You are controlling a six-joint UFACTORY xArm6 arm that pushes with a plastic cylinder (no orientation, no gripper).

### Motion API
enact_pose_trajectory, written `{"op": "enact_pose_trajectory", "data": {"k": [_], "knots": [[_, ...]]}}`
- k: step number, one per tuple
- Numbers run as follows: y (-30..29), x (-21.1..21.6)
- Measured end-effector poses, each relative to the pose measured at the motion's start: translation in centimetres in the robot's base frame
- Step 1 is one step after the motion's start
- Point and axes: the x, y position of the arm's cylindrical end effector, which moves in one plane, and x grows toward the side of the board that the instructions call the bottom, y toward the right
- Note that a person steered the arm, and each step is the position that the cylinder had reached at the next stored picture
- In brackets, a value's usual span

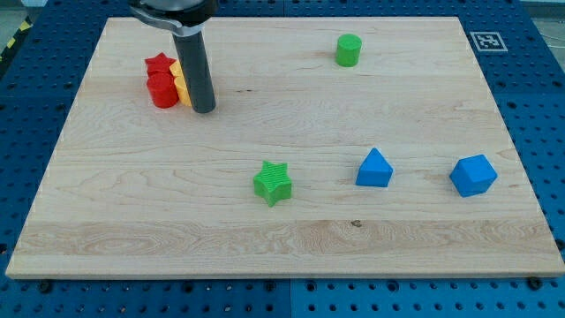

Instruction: Move the arm towards the center right of the board

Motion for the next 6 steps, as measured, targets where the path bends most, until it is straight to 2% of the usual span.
{"op": "enact_pose_trajectory", "data": {"k": [2, 4, 6], "knots": [[0.8, 0.0], [6.5, 0.2], [9.5, 1.5]]}}
